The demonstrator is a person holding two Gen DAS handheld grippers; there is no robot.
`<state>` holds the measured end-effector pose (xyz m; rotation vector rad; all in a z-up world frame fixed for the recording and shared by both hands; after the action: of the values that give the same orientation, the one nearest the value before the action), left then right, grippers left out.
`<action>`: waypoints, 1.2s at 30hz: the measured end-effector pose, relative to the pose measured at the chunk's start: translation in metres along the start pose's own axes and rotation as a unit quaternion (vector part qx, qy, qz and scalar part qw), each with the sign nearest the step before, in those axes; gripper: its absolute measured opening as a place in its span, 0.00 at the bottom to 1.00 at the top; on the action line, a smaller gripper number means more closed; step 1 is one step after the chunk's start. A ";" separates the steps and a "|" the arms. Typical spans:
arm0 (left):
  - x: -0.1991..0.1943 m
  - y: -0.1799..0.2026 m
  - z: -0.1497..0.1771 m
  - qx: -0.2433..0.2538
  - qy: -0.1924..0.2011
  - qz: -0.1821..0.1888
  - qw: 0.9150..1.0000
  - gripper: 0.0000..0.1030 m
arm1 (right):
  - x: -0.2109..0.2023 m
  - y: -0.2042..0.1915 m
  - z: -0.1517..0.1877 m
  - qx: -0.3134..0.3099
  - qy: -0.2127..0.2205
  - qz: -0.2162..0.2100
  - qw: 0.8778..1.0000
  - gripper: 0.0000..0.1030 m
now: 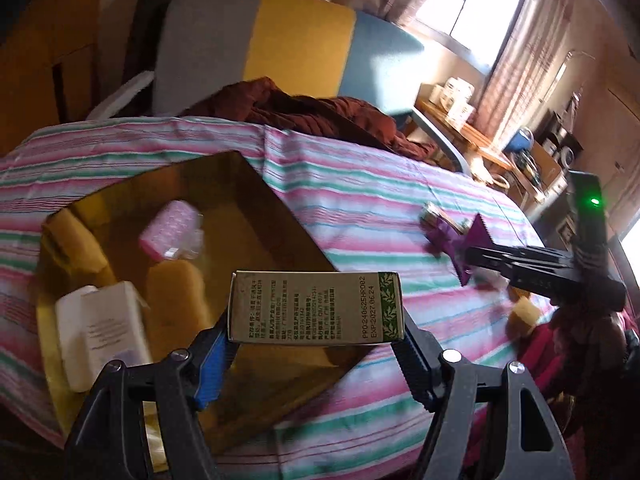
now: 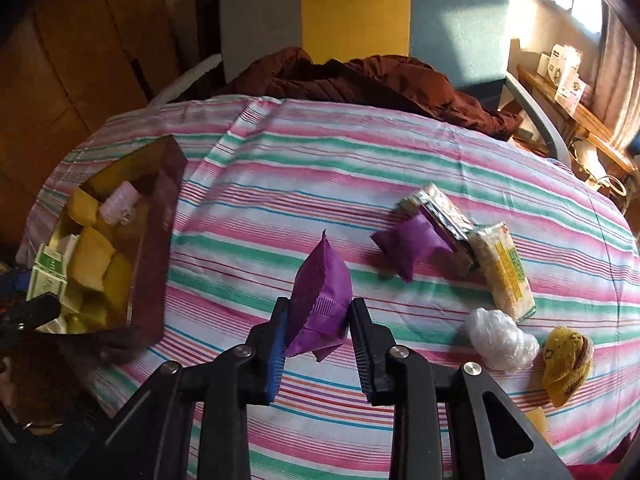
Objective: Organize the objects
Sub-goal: 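Carry both items over the gold tray and open both tools to drop them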
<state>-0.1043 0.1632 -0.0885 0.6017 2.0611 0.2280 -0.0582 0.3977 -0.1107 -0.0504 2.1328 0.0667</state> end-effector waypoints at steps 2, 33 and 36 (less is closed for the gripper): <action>-0.007 -0.019 -0.010 -0.015 0.016 -0.015 1.000 0.71 | -0.009 -0.021 -0.015 -0.008 0.019 -0.017 1.000 0.29; -0.023 -0.134 -0.055 -0.090 0.083 -0.109 0.986 0.80 | 0.030 -0.220 -0.115 -0.124 0.073 -0.067 0.987 1.00; -0.035 -0.126 -0.046 -0.076 0.103 -0.122 0.984 0.80 | 0.013 -0.218 -0.112 -0.149 0.108 -0.009 0.983 1.00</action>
<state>-0.1688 0.0401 -0.0864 0.2351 2.2690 0.3116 -0.1463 0.1728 -0.0680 -0.2646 2.3227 0.3855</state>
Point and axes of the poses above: each gripper's, at about its wrist camera, not at the fingertips, and x roughly the way its jaws point, y to its right, z to its underside, the point moved 10 cm from there along x, roughly the way its jaws point, and after that the axes turned 12 degrees about -x, right-handed, at the moved point
